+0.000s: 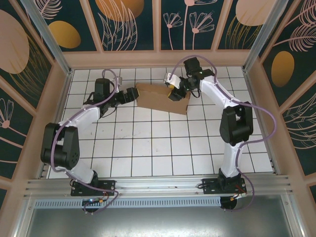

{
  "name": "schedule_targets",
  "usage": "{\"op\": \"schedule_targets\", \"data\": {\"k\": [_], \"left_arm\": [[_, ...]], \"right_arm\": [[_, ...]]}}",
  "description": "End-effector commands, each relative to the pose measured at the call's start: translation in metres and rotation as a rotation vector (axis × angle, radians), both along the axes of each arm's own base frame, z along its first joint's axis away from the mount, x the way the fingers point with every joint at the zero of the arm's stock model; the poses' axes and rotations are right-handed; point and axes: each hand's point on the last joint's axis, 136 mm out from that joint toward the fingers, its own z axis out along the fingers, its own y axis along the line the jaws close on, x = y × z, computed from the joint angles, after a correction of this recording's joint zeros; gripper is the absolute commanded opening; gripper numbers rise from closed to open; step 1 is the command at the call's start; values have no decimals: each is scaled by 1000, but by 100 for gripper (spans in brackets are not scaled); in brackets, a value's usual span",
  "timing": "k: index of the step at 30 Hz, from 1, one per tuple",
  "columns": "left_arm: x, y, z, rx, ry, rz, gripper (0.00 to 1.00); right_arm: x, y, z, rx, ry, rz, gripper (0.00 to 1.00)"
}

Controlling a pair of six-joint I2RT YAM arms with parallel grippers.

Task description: Fold the paper box

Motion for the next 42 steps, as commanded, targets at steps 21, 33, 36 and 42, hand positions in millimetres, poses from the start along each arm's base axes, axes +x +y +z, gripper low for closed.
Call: {"op": "schedule_targets", "data": {"k": [21,33,36,42], "left_arm": [[0,55,51,142,-296,276,98],[5,57,47,156,-308,290,99],[6,60,46,182,-325,298,99],[21,75,48,370,-389,295,99]], "right_arm": [[51,-19,1,-244,-649,-517,53],[38,-9,-11,-114,-513,-470,95],[8,14,-18,-22,-371,-322,98],[-26,23,-11,179,-166,-221,98]]}}
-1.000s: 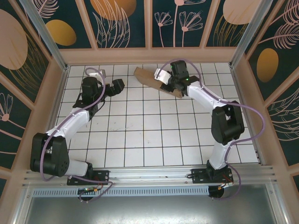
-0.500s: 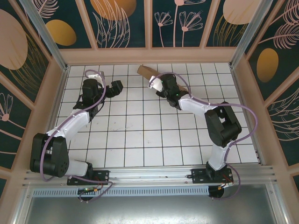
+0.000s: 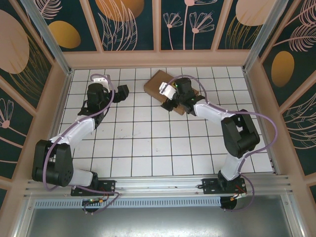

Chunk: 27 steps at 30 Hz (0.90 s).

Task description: Fold the paper box

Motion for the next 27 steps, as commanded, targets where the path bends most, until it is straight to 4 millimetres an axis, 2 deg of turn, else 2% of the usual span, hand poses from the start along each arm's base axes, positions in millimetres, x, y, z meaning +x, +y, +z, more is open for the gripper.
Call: {"op": "schedule_targets", "data": {"k": [1,4,6,9,12,14,17,20,22,27], "left_arm": [[14,16,13,138,-71,37,99],[15,30,9,184,-119,78,99],[11,35,2,237,-162,77,99],[3,48,-10,308,-208,118,99],[-7,68,-20,341,-235,181,99],[-14,80,-27,373,-244,220,99],[-18,94,-33,397,-237,264,99],[-22,99,-28,413,-287,267,99],[-26,100,-22,410,-330,268,99],[-34,101,-28,354,-287,264,99]], "right_arm": [[-29,6,24,206,102,80,99],[-22,-19,49,364,66,-20,98],[-9,-51,62,480,61,-146,98],[8,-112,75,641,59,-352,98],[10,-174,80,750,-15,-543,98],[5,-214,75,797,-60,-671,97],[-8,-255,59,788,-114,-814,98],[-19,-278,35,700,-158,-923,99],[-28,-288,23,687,-195,-963,99],[-40,-302,-5,723,-211,-1024,99]]}}
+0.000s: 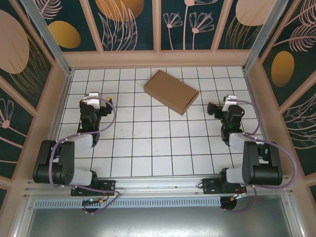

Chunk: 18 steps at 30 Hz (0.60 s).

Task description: Fold the paper box

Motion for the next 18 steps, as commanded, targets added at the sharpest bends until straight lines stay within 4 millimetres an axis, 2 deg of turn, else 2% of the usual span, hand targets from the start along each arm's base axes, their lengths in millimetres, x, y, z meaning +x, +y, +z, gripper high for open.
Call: {"op": "schedule_targets", "data": {"k": [1,4,7,10,13,18], "left_arm": [[-7,0,20,-27,-76,-9,99],[-17,7,13,-20,-79,28,99],[-28,17,-1,-51,-101,59,99],[-32,23,-14,-81,-124,52,99],[-27,24,-25,-86,-101,55,99],[-26,25,-26,-76,-90,62,99]], "right_arm": [[0,-19,12,28,-134,-94,99],[2,-20,10,58,-140,-88,99],[1,3,5,42,-174,37,99],[-13,15,4,17,-229,91,99],[-19,16,8,14,-258,97,99],[-11,11,5,19,-230,72,99]]}}
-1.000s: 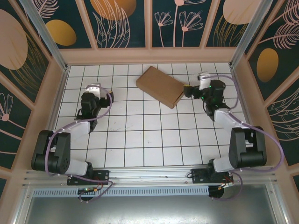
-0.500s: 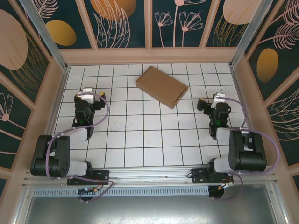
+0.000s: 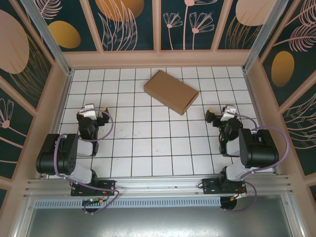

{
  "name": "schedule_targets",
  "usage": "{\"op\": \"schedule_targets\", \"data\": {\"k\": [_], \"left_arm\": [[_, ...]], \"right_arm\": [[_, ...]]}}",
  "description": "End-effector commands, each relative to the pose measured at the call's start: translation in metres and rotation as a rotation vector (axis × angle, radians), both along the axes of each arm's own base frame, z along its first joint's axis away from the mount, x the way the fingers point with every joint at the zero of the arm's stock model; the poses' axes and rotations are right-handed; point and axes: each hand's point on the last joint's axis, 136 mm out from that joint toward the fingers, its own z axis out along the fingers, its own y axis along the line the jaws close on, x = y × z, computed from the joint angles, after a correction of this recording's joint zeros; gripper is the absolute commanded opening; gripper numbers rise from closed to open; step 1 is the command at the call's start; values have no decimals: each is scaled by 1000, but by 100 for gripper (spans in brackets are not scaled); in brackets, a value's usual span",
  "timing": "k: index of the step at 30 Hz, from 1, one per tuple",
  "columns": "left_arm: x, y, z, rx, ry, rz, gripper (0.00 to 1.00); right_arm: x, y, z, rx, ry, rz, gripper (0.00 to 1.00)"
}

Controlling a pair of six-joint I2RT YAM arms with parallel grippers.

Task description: Fold the paper box

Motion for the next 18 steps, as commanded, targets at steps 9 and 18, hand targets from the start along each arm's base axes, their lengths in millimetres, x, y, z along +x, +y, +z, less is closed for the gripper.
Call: {"op": "schedule_targets", "data": {"k": [9,18], "left_arm": [[5,-1,22,-18,-89,-9,99],[5,-1,23,-17,-90,-12,99]], "right_arm": [[10,-1,21,-9,-76,-5,99],[10,-1,21,-11,-75,-8,99]]}}
